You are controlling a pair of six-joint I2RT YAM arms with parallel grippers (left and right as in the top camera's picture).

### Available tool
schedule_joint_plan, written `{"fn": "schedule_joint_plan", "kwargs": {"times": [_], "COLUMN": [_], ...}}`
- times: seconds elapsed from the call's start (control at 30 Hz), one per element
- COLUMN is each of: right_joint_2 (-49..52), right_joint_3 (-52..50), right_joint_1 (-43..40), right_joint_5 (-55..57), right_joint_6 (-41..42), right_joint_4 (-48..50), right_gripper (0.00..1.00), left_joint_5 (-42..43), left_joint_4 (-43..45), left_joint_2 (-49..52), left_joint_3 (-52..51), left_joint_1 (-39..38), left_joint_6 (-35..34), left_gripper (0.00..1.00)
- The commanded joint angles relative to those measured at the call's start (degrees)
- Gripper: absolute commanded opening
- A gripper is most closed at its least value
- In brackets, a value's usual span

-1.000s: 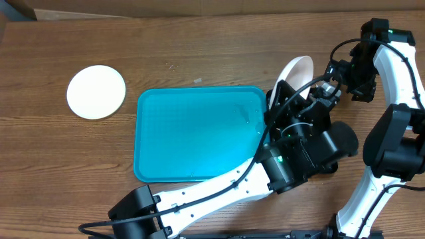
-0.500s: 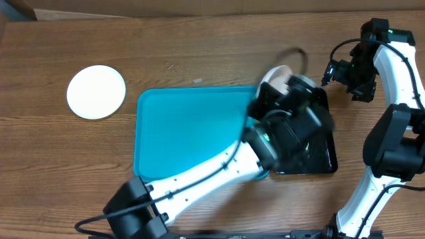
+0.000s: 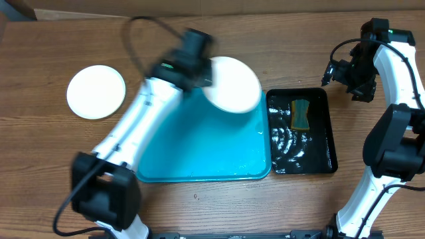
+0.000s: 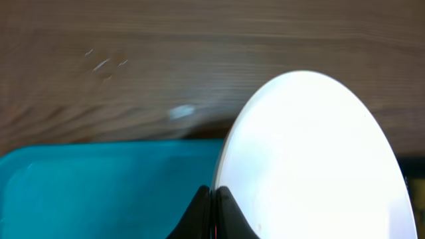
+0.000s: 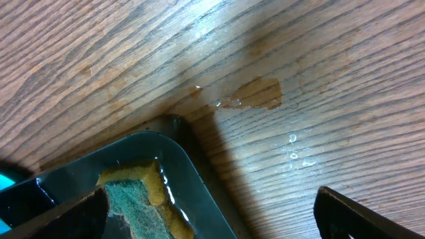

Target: Clean dirty plates on tray and stack at the side

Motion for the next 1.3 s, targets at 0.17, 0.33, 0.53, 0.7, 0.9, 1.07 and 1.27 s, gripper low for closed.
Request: {"fn": "schedule_joint_plan", "kwargs": {"times": [0.17, 0.33, 0.53, 0.7, 0.9, 1.07, 1.27], "right_joint_2": [-1.99, -1.99, -1.99, -1.99, -1.99, -1.99, -1.97], "right_joint_3": [0.94, 0.94, 0.94, 0.94, 0.94, 0.94, 0.94], "right_joint_1": [0.07, 0.07, 0.07, 0.07, 0.07, 0.07, 0.07], "right_joint_5": [-0.02, -0.02, -0.02, -0.02, -0.02, -0.02, -0.02], "right_joint_6": [0.22, 0.22, 0.24, 0.24, 0.24, 0.24, 0.24], "right_joint_4": [0.07, 0.09, 0.07, 0.07, 0.07, 0.09, 0.09], "right_gripper": [1.00, 1.00, 1.00, 1.00, 1.00, 1.00, 1.00], "left_joint_5": [11.08, 2.64, -4.81, -6.88, -1.09, 1.09, 6.95], "left_joint_4": [-5.79, -5.95, -5.40, -4.00, -0.52, 5.81, 6.75], "left_joint_2": [-1.42, -0.52, 1.95, 4.13, 4.46, 4.46, 4.90], "left_joint_3": [1.09, 1.07, 1.07, 1.07, 1.07, 1.07, 4.72], "left_joint_1": [26.36, 35.69, 41.57, 43.58, 43.58, 43.52, 43.60], "left_joint_6": [-0.26, -0.52, -0.83, -1.14, 0.63, 1.27, -4.11], "left_gripper": [0.04, 0.04, 0.04, 0.04, 0.09, 0.18, 0.49]}}
